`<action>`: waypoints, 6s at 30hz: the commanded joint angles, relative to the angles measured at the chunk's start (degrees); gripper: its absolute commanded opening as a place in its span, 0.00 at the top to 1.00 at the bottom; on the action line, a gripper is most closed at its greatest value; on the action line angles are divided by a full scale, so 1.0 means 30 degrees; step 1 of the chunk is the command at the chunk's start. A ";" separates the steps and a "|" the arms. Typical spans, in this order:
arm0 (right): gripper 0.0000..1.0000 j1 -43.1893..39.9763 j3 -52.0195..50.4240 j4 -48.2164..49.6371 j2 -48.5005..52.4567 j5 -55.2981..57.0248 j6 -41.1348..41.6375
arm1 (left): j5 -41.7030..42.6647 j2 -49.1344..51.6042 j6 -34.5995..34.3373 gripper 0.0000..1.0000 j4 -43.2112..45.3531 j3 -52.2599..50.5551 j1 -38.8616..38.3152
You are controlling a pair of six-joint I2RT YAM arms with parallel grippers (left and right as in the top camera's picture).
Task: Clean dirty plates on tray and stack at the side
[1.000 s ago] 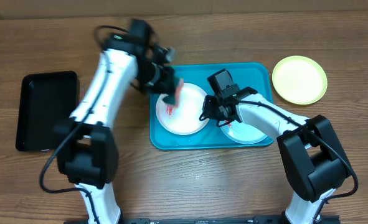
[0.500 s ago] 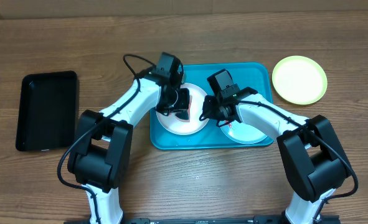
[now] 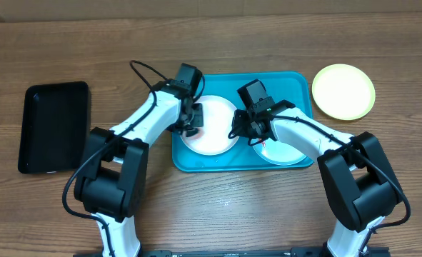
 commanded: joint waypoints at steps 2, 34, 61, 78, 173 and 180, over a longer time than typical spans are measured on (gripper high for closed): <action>0.96 0.0095 -0.0517 -0.0189 -0.0007 0.0168 0.0015 | -0.3468 0.0138 0.0517 0.96 -0.0911 0.0794 0.0714; 0.96 0.0095 -0.0517 -0.0270 -0.0007 0.0168 0.0015 | -0.4896 0.2142 -0.0991 0.96 -0.3177 0.3155 0.0015; 0.96 0.0095 -0.0517 -0.0474 -0.0007 0.0160 0.0015 | 0.2492 0.2025 -0.0984 0.96 -0.2033 0.2310 -0.1268; 0.96 0.0102 0.0335 -0.0940 -0.0721 -0.0466 -0.1596 | -0.0663 -0.6368 -0.1224 0.96 -0.6127 0.4364 0.4597; 0.96 -1.4141 0.4860 -0.6666 -0.2288 0.1639 -0.3818 | 0.1836 -0.7745 -0.1064 0.96 -0.8531 0.3534 1.4047; 0.96 -1.5606 0.4415 -0.5326 -0.2186 0.1654 -0.3075 | 0.1843 -0.7745 -0.1064 0.96 -0.8531 0.3534 1.4039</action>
